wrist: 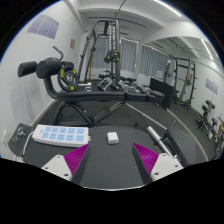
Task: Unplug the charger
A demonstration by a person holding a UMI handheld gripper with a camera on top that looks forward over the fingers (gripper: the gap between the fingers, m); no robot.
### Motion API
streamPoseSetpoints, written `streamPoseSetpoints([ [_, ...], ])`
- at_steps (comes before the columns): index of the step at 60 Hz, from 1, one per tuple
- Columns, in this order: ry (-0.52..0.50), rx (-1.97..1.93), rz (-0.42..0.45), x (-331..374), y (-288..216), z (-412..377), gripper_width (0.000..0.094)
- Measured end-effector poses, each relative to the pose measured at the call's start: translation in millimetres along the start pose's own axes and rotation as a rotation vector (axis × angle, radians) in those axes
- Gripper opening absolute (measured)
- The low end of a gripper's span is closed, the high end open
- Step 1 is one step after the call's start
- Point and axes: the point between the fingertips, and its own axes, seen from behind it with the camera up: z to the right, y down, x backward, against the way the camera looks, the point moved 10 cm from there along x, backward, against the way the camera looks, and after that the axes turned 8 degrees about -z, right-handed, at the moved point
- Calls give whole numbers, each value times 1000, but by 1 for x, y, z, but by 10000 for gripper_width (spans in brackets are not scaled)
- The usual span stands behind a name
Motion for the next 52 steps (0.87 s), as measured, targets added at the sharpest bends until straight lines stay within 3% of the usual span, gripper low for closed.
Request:
streamPoseSetpoints([
  [16, -21, -6, 80, 211, 35, -4, 854],
  [25, -24, -43, 79, 294, 63, -7, 853],
  [52, 2, -7, 117, 373, 97, -24, 854],
])
